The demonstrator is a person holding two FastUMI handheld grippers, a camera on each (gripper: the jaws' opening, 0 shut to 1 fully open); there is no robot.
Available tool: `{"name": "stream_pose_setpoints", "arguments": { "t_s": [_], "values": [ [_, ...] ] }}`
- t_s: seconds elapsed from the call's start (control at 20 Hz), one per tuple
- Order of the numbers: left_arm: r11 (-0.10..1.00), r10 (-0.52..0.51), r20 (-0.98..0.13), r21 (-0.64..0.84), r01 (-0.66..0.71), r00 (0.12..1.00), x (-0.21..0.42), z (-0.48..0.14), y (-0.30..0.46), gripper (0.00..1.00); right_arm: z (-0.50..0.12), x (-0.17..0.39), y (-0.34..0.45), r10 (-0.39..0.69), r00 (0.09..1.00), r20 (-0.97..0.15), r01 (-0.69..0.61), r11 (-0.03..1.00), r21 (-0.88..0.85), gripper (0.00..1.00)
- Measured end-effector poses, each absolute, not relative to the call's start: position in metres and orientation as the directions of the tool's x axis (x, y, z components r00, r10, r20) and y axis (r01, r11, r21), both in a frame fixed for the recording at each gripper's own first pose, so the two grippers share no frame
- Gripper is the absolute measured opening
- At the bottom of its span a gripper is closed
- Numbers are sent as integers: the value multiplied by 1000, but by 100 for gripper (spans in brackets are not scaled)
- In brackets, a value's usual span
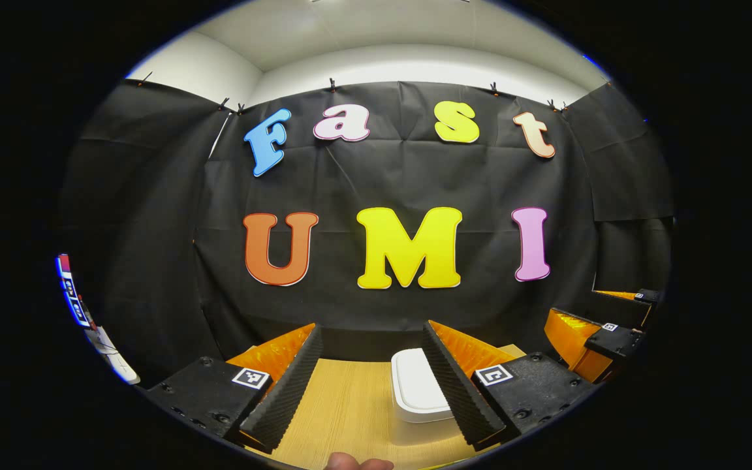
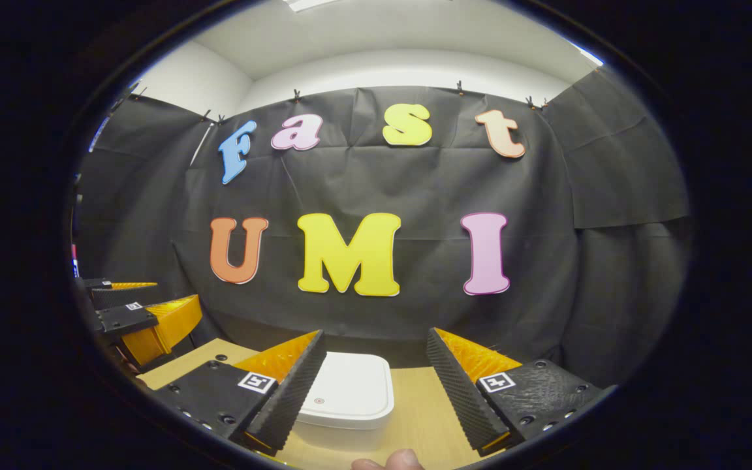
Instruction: Press the lid of the desktop garbage bin to open it, pick up the crumpled paper on the desktop and throw it into the bin, then pick up the pop can on the desktop and drop it into the bin, and finally close the garbage bin lid.
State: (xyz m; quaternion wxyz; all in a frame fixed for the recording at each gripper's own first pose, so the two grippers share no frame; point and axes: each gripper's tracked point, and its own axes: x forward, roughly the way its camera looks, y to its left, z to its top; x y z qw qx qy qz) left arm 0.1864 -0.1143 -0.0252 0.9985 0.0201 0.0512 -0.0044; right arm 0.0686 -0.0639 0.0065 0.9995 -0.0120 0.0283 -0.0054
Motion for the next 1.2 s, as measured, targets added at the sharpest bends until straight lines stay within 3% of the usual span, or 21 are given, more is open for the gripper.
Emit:
{"name": "stream_pose_setpoints", "arguments": {
  "t_s": [0.65,1.2],
  "values": [
    [998,18,-70,57,-14,997,176,-10,-89,98,28,56,-35,12,1000,-28,-13,999,-40,97],
    [998,3,-67,56,1,998,158,-5,-78,98,31,31,-41,-42,999,-28,41,999,-28,97]
  ]
}}
